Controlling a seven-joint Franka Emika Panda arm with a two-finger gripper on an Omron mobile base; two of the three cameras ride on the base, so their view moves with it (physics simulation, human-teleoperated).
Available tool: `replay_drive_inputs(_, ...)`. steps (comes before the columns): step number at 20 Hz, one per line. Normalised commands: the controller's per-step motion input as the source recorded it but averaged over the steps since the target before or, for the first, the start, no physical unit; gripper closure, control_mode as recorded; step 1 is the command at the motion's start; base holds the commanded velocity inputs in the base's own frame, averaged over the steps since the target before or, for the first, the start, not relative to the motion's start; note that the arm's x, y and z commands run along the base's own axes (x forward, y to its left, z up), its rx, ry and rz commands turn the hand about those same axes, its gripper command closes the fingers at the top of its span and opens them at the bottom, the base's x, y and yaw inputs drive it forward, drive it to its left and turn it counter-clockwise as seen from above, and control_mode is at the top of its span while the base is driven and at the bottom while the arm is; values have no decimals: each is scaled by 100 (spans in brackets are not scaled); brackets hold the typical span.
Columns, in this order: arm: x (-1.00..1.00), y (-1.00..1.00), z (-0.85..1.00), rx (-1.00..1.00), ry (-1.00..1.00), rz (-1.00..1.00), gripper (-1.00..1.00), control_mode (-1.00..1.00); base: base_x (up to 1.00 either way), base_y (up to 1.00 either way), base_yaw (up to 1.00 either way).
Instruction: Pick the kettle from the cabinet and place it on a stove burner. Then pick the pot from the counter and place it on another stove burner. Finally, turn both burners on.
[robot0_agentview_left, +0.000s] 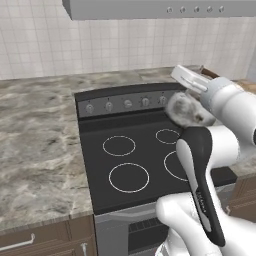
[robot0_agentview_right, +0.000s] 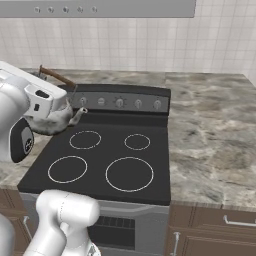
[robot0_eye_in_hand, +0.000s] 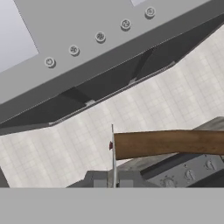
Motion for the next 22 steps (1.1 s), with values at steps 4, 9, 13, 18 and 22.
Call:
replay_drive_inputs(4, 0, 17, -17, 0, 2, 0, 100, -100, 0, 0, 0)
replay_drive_inputs(9, 1, 21, -19, 0, 5, 0, 100, -100, 0, 0, 0)
replay_drive_inputs(13, 7, 25, -20, 0, 6, 0, 100, -100, 0, 0, 0)
replay_drive_inputs(18, 17, 20, -24, 0, 4, 0, 100, -100, 0, 0, 0)
replay_drive_inputs(22, 15, 19, -24, 0, 4, 0, 100, -100, 0, 0, 0)
